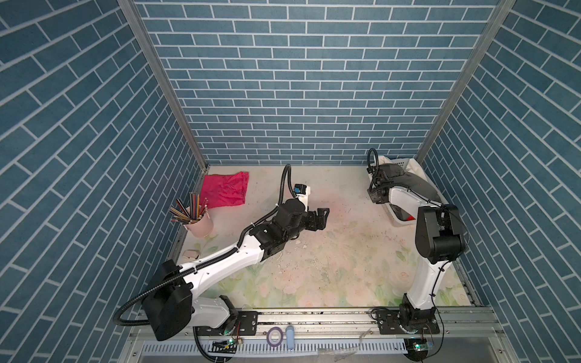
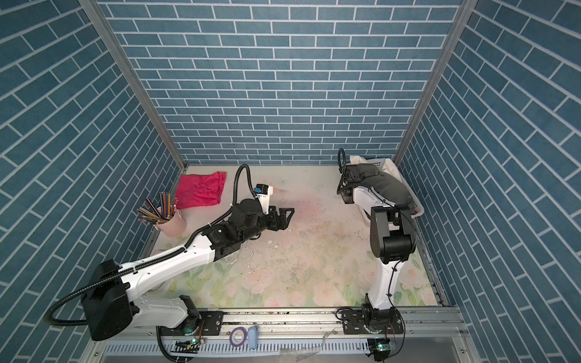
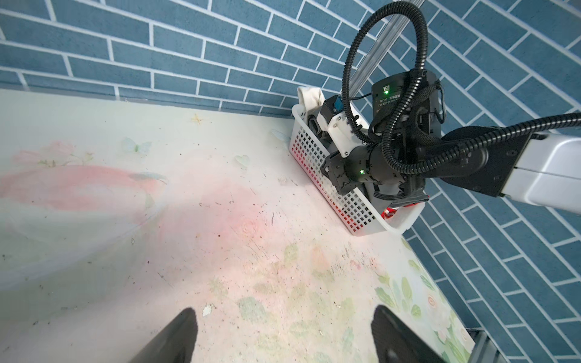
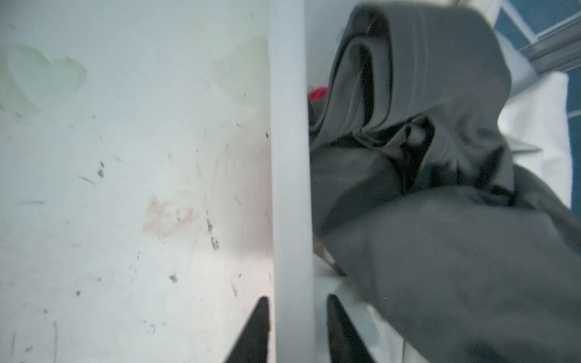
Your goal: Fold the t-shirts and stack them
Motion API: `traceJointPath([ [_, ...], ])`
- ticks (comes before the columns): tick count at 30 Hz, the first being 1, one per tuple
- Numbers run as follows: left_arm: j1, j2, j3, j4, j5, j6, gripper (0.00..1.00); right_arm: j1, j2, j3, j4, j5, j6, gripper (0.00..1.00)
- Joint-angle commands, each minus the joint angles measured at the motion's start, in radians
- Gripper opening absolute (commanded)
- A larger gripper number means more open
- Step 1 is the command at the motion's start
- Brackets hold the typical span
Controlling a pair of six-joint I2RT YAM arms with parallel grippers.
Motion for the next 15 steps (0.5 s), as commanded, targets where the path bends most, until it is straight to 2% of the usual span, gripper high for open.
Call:
traceJointPath([
  [1,-0.007,0.078,0.112,-0.031,-0.048,0.091,0.89,0.017,-0.104,0.052,-0.042,-0.096,0.127,0.68],
  [3,-0.018,0.146,0.211,-0.074,-0.074,0.162,0.88,-0.004,-0.225,0.018,-0.030,-0.117,0.245,0.84],
  [6,-0.045,0.233,0.320,-0.087,-0.127,0.252,0.88,-0.101,-0.366,-0.066,0.014,-0.111,0.425,0.98],
  [10,-0.125,0.327,0.422,-0.042,-0.226,0.414,0.88,-0.337,-0.405,-0.104,-0.088,-0.121,0.655,0.98],
  [13,-0.194,0.393,0.479,0.006,-0.262,0.541,0.88,-0.445,-0.359,-0.105,-0.121,-0.172,0.676,0.98],
  [15,-0.217,0.433,0.524,-0.005,-0.259,0.550,0.89,-0.469,-0.326,-0.098,-0.125,-0.166,0.670,0.98],
])
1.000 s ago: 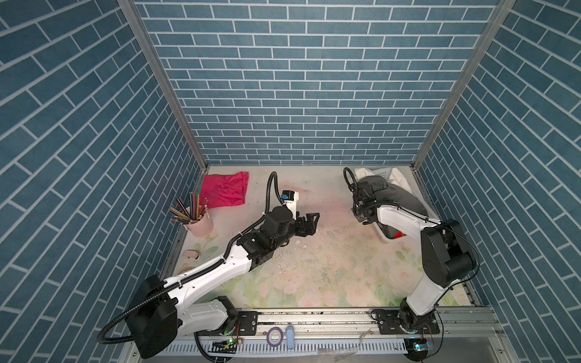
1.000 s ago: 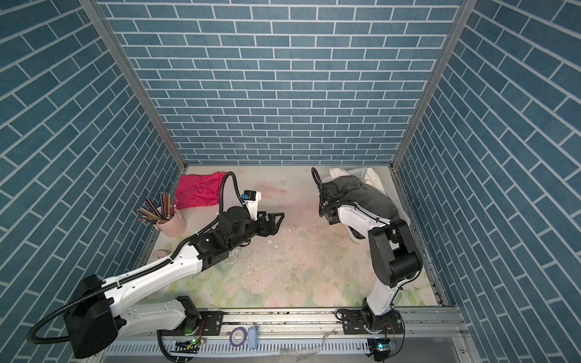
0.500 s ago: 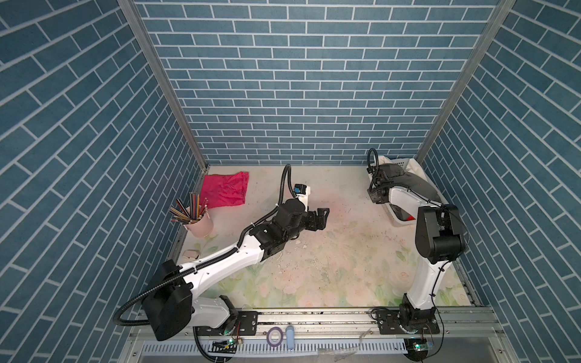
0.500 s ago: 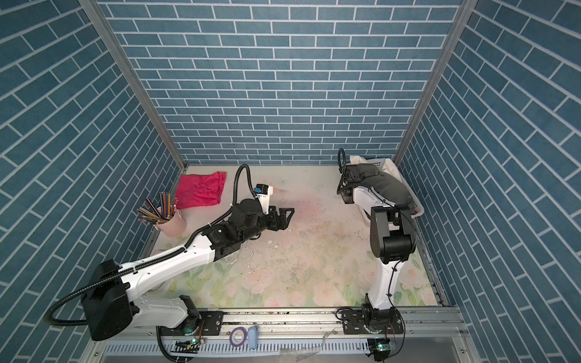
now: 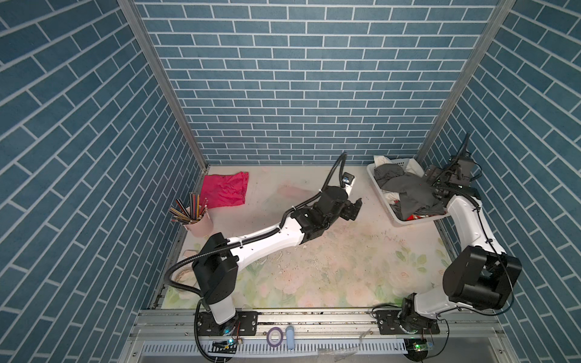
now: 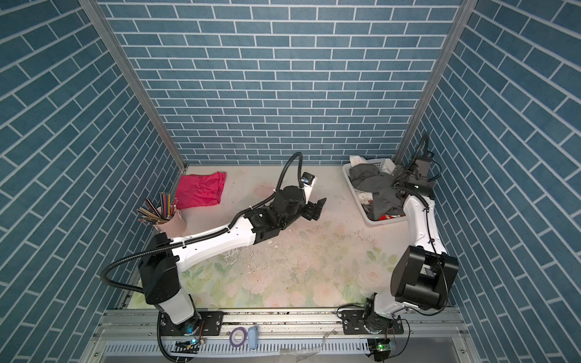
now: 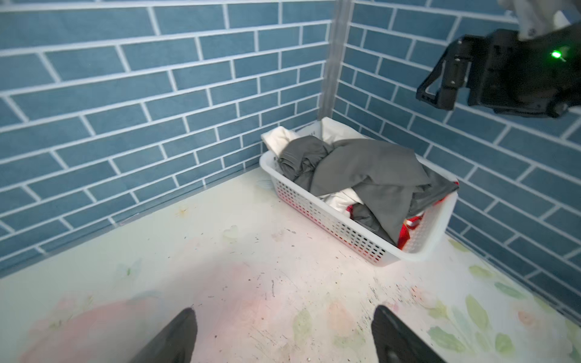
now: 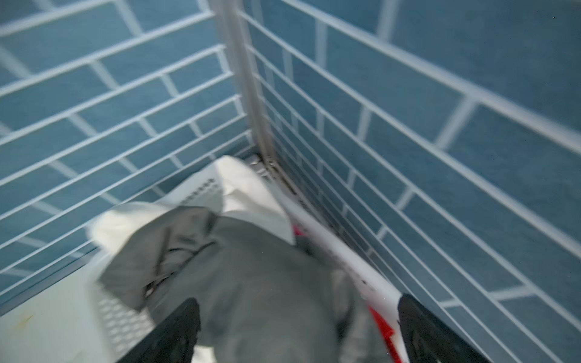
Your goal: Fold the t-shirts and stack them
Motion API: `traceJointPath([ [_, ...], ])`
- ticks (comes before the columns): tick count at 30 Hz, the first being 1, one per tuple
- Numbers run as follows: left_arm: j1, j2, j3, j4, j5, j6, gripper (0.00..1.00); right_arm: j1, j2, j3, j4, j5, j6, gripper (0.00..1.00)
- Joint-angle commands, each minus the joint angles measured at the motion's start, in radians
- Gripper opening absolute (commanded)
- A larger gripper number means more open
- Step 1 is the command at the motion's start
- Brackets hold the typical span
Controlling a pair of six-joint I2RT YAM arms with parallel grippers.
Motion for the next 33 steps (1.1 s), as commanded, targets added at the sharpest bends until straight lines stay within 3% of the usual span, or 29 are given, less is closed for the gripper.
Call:
traceJointPath([
  [1,-0.039,0.058,0.074,0.005,-0.029,0.111,0.89,-0.002,0.087,-0.022,-0.095,-0.055,0.099,0.97],
  [4,-0.040,0.080,0.094,-0.006,0.006,0.088,0.89,-0.019,0.146,-0.007,-0.088,-0.095,0.110,0.93],
  [7,-0.040,0.082,0.084,0.000,-0.013,0.094,0.88,-0.023,0.195,0.010,-0.092,-0.105,0.128,0.83],
  [14,-0.039,0.065,0.068,0.000,-0.068,0.104,0.89,-0.015,0.165,-0.009,-0.068,-0.120,0.115,0.16],
  [17,-0.040,0.061,0.079,-0.021,-0.126,0.087,0.89,0.014,0.069,-0.022,-0.023,-0.125,0.064,0.02],
  [22,-0.026,0.021,0.124,-0.105,-0.150,0.128,0.88,0.133,-0.088,0.010,0.052,-0.111,-0.017,0.00],
  [25,0.027,-0.037,0.166,-0.204,-0.118,0.050,0.89,0.265,-0.131,0.109,0.045,-0.109,-0.077,0.00],
  [33,0.226,-0.445,-0.135,-0.102,-0.007,-0.196,0.89,0.772,-0.132,0.453,0.037,-0.159,-0.189,0.00],
])
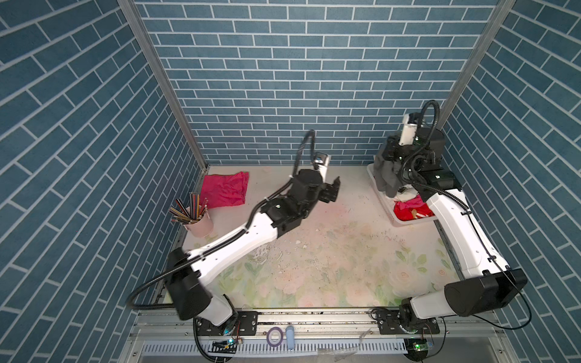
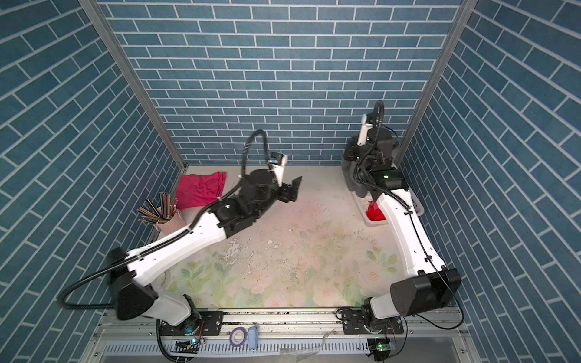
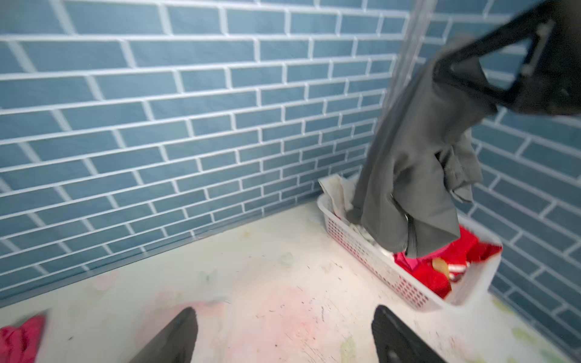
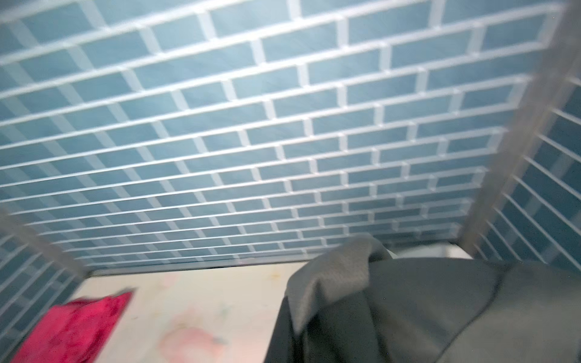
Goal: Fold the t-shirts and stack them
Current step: 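Grasp the grey shirt in the basket with the right gripper and pull it out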
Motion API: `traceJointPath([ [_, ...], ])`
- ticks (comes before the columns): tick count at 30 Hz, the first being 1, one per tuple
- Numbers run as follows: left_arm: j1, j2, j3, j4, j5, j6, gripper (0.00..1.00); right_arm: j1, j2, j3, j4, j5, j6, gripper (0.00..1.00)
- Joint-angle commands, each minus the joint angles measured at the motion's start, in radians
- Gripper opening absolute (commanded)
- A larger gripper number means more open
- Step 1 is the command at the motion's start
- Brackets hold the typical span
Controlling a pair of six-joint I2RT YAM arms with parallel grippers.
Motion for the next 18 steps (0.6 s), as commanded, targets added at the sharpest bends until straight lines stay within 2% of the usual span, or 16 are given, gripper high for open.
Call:
traceJointPath([
  [1,0.076,-0.157,-0.102,0.029,0.058,-0.142,0.88,0.185,-0.017,0.154,0.033,-0.034,-0.094,0.00],
  [3,0.126,-0.245,-0.148,0.018,0.070,-0.187,0.89,0.245,0.003,0.237,0.024,-0.044,-0.063,0.00],
  [7,0.206,-0.421,-0.232,0.006,0.065,-0.236,0.89,0.243,0.050,0.270,-0.003,-0.017,0.049,0.00],
  [9,0.239,-0.477,-0.259,-0.006,0.063,-0.255,0.89,0.230,0.096,0.236,-0.053,-0.023,0.082,0.01],
  [12,0.281,-0.520,-0.276,-0.039,0.079,-0.271,0.89,0.193,0.148,0.071,-0.092,-0.013,0.165,0.08],
  [13,0.289,-0.526,-0.280,-0.051,0.084,-0.272,0.89,0.174,0.157,-0.018,-0.084,-0.006,0.208,0.14],
  [16,0.303,-0.528,-0.305,-0.080,0.093,-0.280,0.89,0.126,0.163,-0.260,-0.005,-0.099,0.278,0.51],
  [18,0.311,-0.526,-0.344,-0.077,0.110,-0.300,0.89,0.124,0.163,-0.341,-0.004,-0.114,0.273,0.64],
])
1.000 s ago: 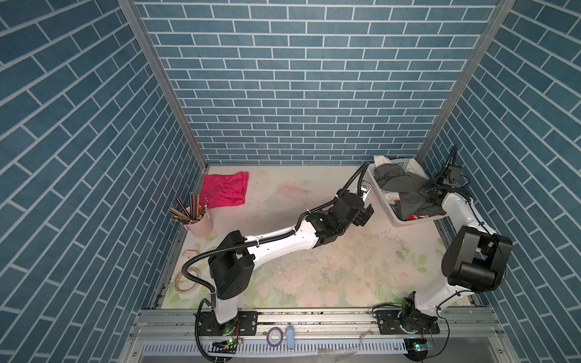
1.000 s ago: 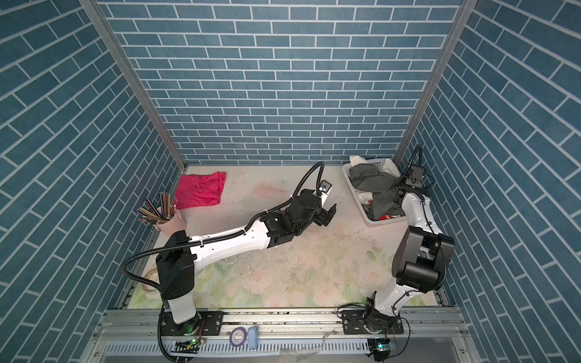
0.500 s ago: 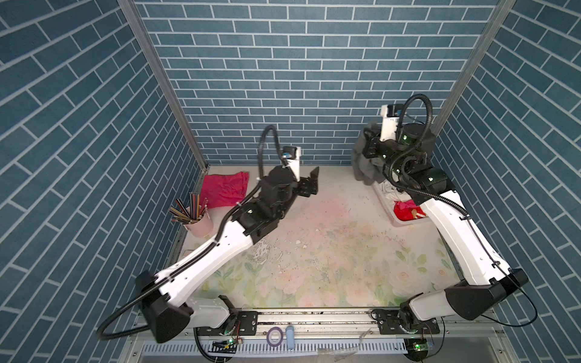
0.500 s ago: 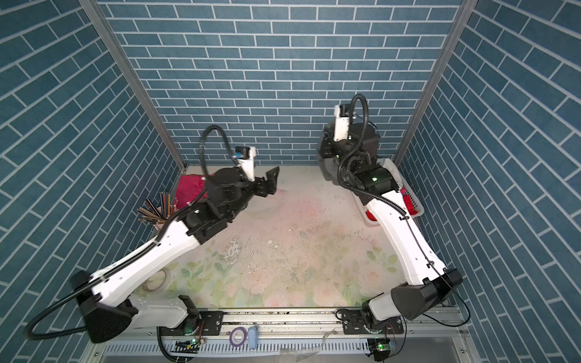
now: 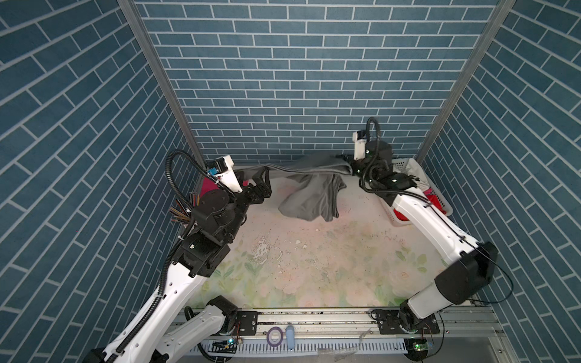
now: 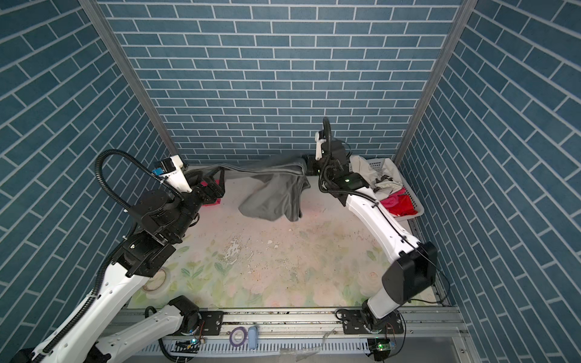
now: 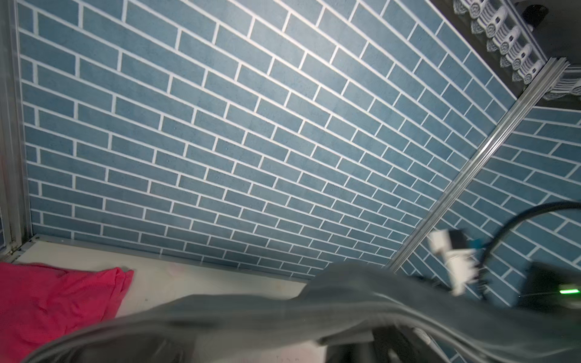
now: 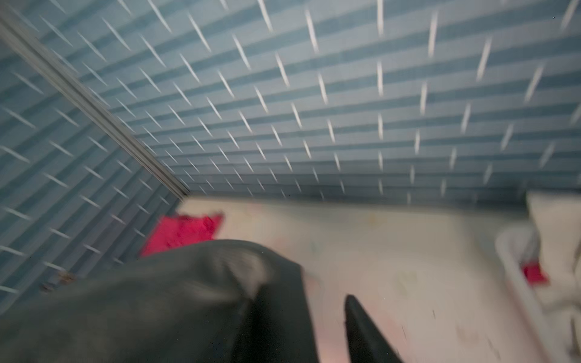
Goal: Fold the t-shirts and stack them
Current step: 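Grasp the grey shirt in the basket with the right gripper and pull it out, then lift the grey shirt high with the right gripper to shake it out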
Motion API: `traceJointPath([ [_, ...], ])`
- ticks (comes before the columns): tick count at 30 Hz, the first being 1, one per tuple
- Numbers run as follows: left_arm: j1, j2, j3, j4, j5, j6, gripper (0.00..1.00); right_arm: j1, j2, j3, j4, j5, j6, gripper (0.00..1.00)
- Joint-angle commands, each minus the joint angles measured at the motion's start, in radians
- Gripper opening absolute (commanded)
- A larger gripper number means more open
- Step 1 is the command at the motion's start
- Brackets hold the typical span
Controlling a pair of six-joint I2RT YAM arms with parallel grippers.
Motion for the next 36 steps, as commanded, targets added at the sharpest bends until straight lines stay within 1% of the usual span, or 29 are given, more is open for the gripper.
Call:
traceJointPath([
  [1,0.015,0.013,-0.067,-0.041,0.041,-0.055,0.89,-0.013,-0.010,-0.122,-0.045,-0.052,0.074,0.69],
  [2,0.016,0.021,-0.086,-0.040,0.052,-0.066,0.88,-0.014,-0.020,-0.143,-0.062,-0.047,0.062,0.74],
  [5,0.018,0.057,-0.132,-0.042,0.093,-0.080,0.88,-0.013,-0.062,-0.219,-0.088,-0.024,0.026,0.82],
  [7,0.017,0.086,-0.166,-0.043,0.106,-0.087,0.89,-0.014,-0.094,-0.272,-0.094,0.000,0.020,0.85],
  [10,0.017,0.134,-0.210,-0.033,0.115,-0.093,0.88,-0.014,-0.134,-0.369,-0.067,-0.021,0.030,0.91],
  [13,0.021,0.190,-0.230,-0.007,0.122,-0.111,0.88,-0.012,-0.124,-0.439,-0.018,-0.058,0.056,0.92],
  [16,0.023,0.262,-0.216,0.030,0.153,-0.130,0.89,0.004,-0.066,-0.450,0.024,-0.099,0.076,0.92],
  [18,0.023,0.313,-0.197,0.049,0.181,-0.146,0.89,0.018,-0.012,-0.429,0.052,-0.116,0.080,0.91],
  [22,0.031,0.400,-0.143,0.052,0.237,-0.168,0.89,0.067,0.127,-0.310,0.056,-0.144,0.108,0.87],
  [26,0.033,0.427,-0.133,0.060,0.293,-0.181,0.89,0.067,0.218,-0.267,0.078,-0.123,0.176,0.78],
  [30,0.035,0.415,-0.166,0.063,0.299,-0.189,0.89,0.064,0.268,-0.247,0.110,-0.092,0.213,0.63],
  [33,0.048,0.396,-0.196,0.072,0.302,-0.197,0.88,0.063,0.294,-0.225,0.114,-0.074,0.215,0.45],
  [36,0.055,0.379,-0.217,0.080,0.309,-0.202,0.88,0.060,0.299,-0.214,0.120,-0.051,0.201,0.18],
])
